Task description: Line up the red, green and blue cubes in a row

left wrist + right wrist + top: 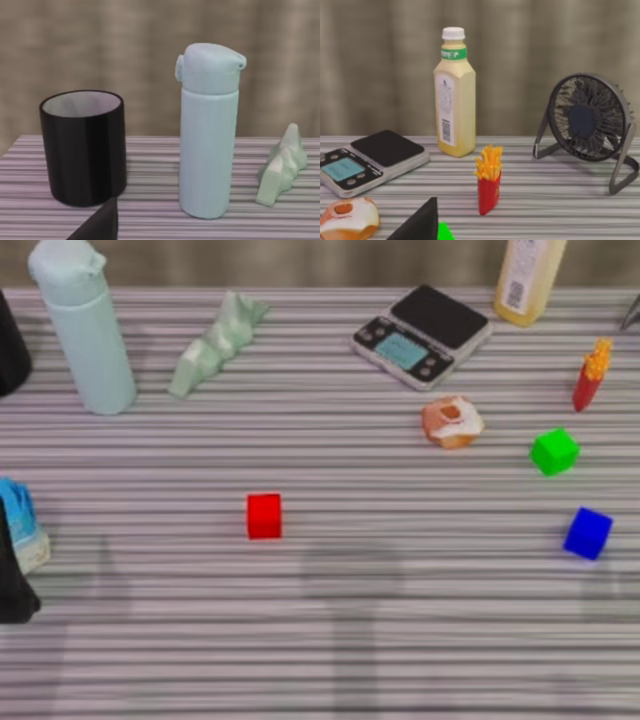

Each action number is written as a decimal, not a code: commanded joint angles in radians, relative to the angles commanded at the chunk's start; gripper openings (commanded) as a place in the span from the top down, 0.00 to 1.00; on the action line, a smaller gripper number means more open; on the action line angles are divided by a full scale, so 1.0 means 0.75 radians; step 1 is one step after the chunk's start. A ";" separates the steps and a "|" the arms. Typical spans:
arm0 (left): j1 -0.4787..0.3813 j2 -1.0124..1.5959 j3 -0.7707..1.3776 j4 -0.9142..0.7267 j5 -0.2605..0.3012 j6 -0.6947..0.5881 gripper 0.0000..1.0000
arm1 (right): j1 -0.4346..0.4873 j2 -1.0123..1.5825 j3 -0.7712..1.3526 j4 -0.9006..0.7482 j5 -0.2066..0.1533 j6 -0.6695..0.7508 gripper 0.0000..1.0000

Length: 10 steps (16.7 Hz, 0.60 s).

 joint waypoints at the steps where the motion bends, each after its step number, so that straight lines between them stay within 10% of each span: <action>1: 0.000 0.000 0.000 0.000 0.000 0.000 0.00 | 0.000 0.000 0.000 0.000 0.000 0.000 0.00; 10: -0.136 0.498 0.469 -0.291 0.003 -0.136 0.00 | 0.000 0.000 0.000 0.000 0.000 0.000 0.00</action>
